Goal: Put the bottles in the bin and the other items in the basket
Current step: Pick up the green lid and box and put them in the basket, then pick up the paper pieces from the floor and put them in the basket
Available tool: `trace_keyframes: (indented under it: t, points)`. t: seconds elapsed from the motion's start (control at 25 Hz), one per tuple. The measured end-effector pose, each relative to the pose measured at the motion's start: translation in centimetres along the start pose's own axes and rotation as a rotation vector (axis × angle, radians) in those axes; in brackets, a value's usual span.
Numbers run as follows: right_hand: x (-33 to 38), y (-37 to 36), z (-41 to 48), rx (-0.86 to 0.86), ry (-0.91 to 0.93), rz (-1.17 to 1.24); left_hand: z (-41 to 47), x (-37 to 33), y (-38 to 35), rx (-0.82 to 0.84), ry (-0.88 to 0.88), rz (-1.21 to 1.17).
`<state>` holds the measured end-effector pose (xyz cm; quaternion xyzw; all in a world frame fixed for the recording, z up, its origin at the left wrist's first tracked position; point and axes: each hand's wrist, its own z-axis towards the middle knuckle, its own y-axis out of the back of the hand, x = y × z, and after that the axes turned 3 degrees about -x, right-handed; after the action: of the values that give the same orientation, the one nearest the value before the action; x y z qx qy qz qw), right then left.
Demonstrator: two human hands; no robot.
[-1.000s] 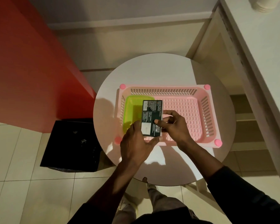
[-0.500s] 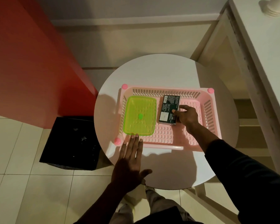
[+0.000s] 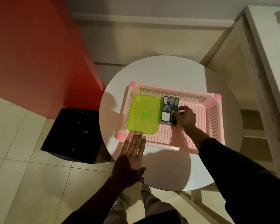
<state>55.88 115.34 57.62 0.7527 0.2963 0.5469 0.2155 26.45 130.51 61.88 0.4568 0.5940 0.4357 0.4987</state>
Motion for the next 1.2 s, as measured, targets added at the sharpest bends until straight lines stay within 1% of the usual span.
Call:
trace_keyframes:
  t: [0.12, 0.2, 0.24, 0.28, 0.32, 0.4, 0.48, 0.52, 0.56, 0.64, 0.72, 0.76, 0.84, 0.88, 0.92, 0.96, 1.0, 1.04, 1.12, 1.2]
  points:
    - [-0.1, 0.4, 0.4, -0.003, -0.009, -0.057, 0.1, -0.2, 0.0, 0.016, -0.01, -0.002]
    - [0.4, 0.6, -0.2, 0.005, 0.004, -0.146, -0.2, -0.2, 0.2, 0.012, -0.002, -0.017]
    - [0.8, 0.4, -0.8, -0.015, 0.03, -0.201, -0.4, -0.1, 0.4, -0.001, 0.003, -0.035]
    - [1.1, 1.0, -1.1, -0.074, 0.062, -0.238, 0.1, -0.2, 0.7, -0.016, -0.034, -0.045]
    - [1.7, 1.0, -2.1, -0.106, 0.14, -0.273, -0.1, -0.2, 1.0, -0.021, -0.038, -0.058]
    - [3.3, 0.9, -4.4, -0.1, 0.33, -0.288, -0.9, 0.0, 1.4, -0.052, 0.013, -0.055]
    - [5.4, 0.1, -7.4, -0.028, 0.487, -0.221, -2.6, 0.3, 1.4, -0.065, 0.134, -0.018]
    - [6.7, -0.7, -9.6, 0.036, 0.554, -0.19, -4.1, 0.3, 1.3, -0.071, 0.203, -0.02]
    - [7.6, -0.7, -11.2, 0.064, 0.584, -0.149, -4.4, 0.8, 1.1, -0.076, 0.219, -0.013]
    - [9.6, -2.7, -16.3, 0.222, 0.73, -0.113, -7.9, 1.5, 0.5, -0.103, 0.336, -0.045]
    - [10.5, -5.3, -21.5, 0.371, 0.926, -0.123, -12.6, 2.2, -0.6, -0.115, 0.466, -0.09]
    - [10.1, -5.8, -22.6, 0.402, 0.977, -0.14, -13.6, 2.3, -1.3, -0.095, 0.503, -0.084]
    - [9.3, -8.1, -27.1, 0.524, 1.117, -0.166, -18.7, 2.6, -2.7, -0.083, 0.679, -0.08]
    - [8.4, -9.1, -29.2, 0.555, 1.186, -0.158, -21.2, 2.7, -3.3, -0.077, 0.746, -0.09]
    - [7.9, -10.5, -31.6, 0.566, 1.28, -0.155, -24.1, 2.5, -3.7, -0.081, 0.814, -0.09]
    - [7.2, -11.1, -31.7, 0.543, 1.329, -0.176, -24.8, 2.6, -4.0, -0.082, 0.817, -0.088]
    - [6.7, -12.1, -33.8, 0.56, 1.382, -0.205, -27.2, 2.4, -4.4, -0.084, 0.873, -0.108]
    - [6.0, -13.2, -36.3, 0.617, 1.429, -0.232, -30.2, 1.9, -5.0, -0.114, 0.957, -0.121]
    - [4.7, -15.0, -40.4, 0.722, 1.469, -0.301, -35.5, 1.1, -6.2, -0.119, 1.117, -0.144]
    - [2.7, -16.8, -45.5, 0.83, 1.519, -0.385, -41.4, -0.7, -7.4, -0.078, 1.215, -0.193]
